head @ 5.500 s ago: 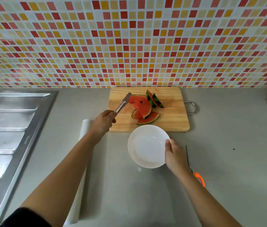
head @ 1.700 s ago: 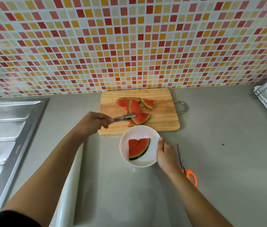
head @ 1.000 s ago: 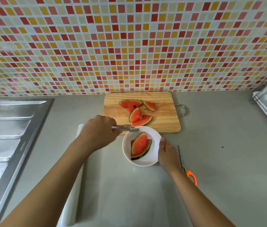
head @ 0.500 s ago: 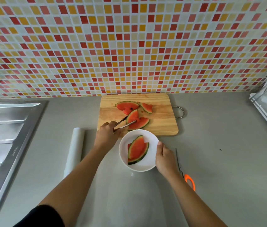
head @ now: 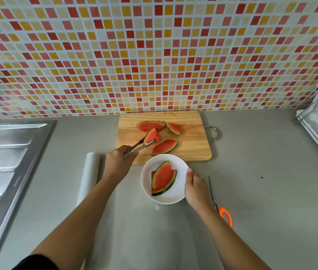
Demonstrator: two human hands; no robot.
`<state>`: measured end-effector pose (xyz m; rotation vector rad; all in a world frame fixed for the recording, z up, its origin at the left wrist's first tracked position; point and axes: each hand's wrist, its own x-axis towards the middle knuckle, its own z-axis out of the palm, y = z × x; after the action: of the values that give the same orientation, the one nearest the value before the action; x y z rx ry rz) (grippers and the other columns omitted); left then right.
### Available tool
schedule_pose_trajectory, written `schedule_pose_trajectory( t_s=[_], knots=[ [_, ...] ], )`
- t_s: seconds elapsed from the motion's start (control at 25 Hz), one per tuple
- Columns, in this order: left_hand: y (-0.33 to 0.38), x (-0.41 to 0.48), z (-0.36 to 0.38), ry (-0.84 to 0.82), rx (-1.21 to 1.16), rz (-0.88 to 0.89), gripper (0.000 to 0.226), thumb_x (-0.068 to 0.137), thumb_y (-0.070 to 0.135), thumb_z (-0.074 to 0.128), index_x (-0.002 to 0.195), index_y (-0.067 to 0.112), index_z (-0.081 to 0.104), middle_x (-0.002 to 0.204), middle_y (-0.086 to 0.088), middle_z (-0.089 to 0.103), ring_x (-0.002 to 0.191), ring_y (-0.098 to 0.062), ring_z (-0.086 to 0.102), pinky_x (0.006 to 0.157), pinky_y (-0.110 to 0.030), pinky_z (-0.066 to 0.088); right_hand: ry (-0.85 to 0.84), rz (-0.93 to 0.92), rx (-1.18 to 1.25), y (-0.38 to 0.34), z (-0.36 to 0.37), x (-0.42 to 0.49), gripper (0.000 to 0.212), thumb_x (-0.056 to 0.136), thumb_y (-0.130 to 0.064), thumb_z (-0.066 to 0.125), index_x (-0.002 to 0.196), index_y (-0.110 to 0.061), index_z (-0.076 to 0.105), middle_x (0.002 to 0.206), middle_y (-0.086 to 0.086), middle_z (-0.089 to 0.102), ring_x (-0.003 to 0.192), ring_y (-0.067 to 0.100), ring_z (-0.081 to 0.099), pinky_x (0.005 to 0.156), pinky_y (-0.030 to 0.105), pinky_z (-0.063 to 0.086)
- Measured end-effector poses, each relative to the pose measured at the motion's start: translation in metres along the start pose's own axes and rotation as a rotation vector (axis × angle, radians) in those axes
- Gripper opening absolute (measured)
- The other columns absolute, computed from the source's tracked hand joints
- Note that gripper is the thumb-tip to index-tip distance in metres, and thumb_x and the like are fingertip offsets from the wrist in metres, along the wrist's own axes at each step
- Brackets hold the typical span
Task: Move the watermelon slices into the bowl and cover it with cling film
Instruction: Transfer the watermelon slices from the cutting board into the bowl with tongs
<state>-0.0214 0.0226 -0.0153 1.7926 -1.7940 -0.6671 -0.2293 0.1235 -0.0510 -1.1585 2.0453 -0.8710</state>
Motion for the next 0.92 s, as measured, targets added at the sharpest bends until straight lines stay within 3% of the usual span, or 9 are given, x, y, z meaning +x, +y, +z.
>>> schedule_pose_trajectory(
  t_s=[0.12, 0.2, 0.28, 0.36, 0.44, 0.56, 0.64, 0.76, 0.92],
  knots=[
    [0.005, -0.012, -0.012, 0.015, -0.063, 0.033, 0.024, 0.086, 0.034, 0.065, 0.102, 0.016, 0.071, 0.075, 0.002, 0.065, 0.073, -0.019, 0.059, 0.061, -0.020, 0.039, 0.000, 0.002, 0.018, -0.002, -0.001, 0.001, 0.038, 0.099, -0.030, 0.028, 0.072, -0.013, 0.050, 0.064, 0.000, 0.052, 0.067, 0.024, 0.049, 0.059, 0.032, 0.029],
    [0.009, -0.029, -0.022, 0.048, -0.044, 0.206, 0.022, 0.084, 0.031, 0.069, 0.101, 0.017, 0.071, 0.076, 0.008, 0.065, 0.069, -0.011, 0.058, 0.060, -0.007, 0.038, -0.005, 0.015, 0.042, -0.004, -0.003, 0.000, 0.041, 0.099, -0.032, 0.027, 0.074, -0.011, 0.051, 0.065, 0.001, 0.053, 0.066, 0.023, 0.050, 0.057, 0.033, 0.031],
    [0.005, -0.050, -0.028, 0.027, 0.001, 0.430, 0.029, 0.082, 0.030, 0.071, 0.103, 0.011, 0.071, 0.078, 0.004, 0.066, 0.069, -0.011, 0.059, 0.066, -0.002, 0.040, -0.010, 0.040, 0.082, -0.005, -0.003, -0.002, 0.048, 0.099, -0.034, 0.024, 0.076, -0.005, 0.053, 0.068, 0.007, 0.058, 0.069, 0.026, 0.053, 0.058, 0.033, 0.035],
    [-0.003, -0.071, -0.029, -0.033, 0.062, 0.571, 0.036, 0.084, 0.037, 0.064, 0.104, 0.008, 0.070, 0.076, -0.003, 0.065, 0.061, -0.013, 0.063, 0.062, -0.016, 0.053, -0.014, 0.076, 0.123, -0.003, -0.001, -0.005, 0.052, 0.099, -0.036, 0.022, 0.082, -0.002, 0.057, 0.076, 0.010, 0.061, 0.075, 0.026, 0.056, 0.063, 0.033, 0.037],
    [-0.008, -0.083, -0.028, -0.047, 0.216, 0.677, 0.042, 0.086, 0.040, 0.053, 0.105, 0.006, 0.070, 0.075, -0.007, 0.064, 0.060, -0.024, 0.065, 0.048, -0.031, 0.055, -0.018, 0.120, 0.175, -0.002, 0.000, -0.006, 0.054, 0.099, -0.037, 0.022, 0.083, 0.000, 0.058, 0.079, 0.009, 0.061, 0.076, 0.023, 0.055, 0.063, 0.032, 0.037],
    [-0.007, -0.087, -0.022, -0.026, 0.416, 0.832, 0.041, 0.087, 0.036, 0.050, 0.103, 0.003, 0.070, 0.070, -0.009, 0.061, 0.055, -0.029, 0.061, 0.038, -0.035, 0.050, -0.031, 0.182, 0.250, -0.002, 0.000, -0.006, 0.055, 0.099, -0.037, 0.023, 0.083, 0.004, 0.056, 0.077, 0.008, 0.060, 0.073, 0.021, 0.052, 0.061, 0.026, 0.039],
    [0.000, -0.088, -0.018, -0.045, 0.495, 0.895, 0.033, 0.084, 0.031, 0.064, 0.102, 0.004, 0.070, 0.070, -0.009, 0.061, 0.054, -0.027, 0.060, 0.035, -0.034, 0.049, -0.036, 0.195, 0.257, -0.002, 0.000, -0.006, 0.055, 0.099, -0.039, 0.023, 0.081, 0.001, 0.056, 0.074, 0.004, 0.059, 0.069, 0.019, 0.052, 0.060, 0.025, 0.038],
    [0.008, -0.092, -0.018, -0.107, 0.552, 0.892, 0.044, 0.069, 0.027, 0.083, 0.105, 0.006, 0.070, 0.074, -0.007, 0.064, 0.057, -0.024, 0.062, 0.035, -0.032, 0.049, -0.030, 0.182, 0.220, -0.002, 0.000, -0.006, 0.052, 0.099, -0.039, 0.022, 0.074, -0.007, 0.055, 0.071, 0.001, 0.058, 0.067, 0.015, 0.053, 0.058, 0.024, 0.039],
    [0.011, -0.085, -0.039, -0.124, 0.413, 0.778, 0.044, 0.073, 0.024, 0.081, 0.110, 0.005, 0.067, 0.078, -0.009, 0.064, 0.062, -0.030, 0.065, 0.041, -0.036, 0.053, -0.021, 0.142, 0.212, -0.003, 0.000, -0.007, 0.050, 0.099, -0.037, 0.022, 0.067, -0.011, 0.051, 0.067, 0.002, 0.057, 0.066, 0.019, 0.052, 0.057, 0.027, 0.039]
  ],
)
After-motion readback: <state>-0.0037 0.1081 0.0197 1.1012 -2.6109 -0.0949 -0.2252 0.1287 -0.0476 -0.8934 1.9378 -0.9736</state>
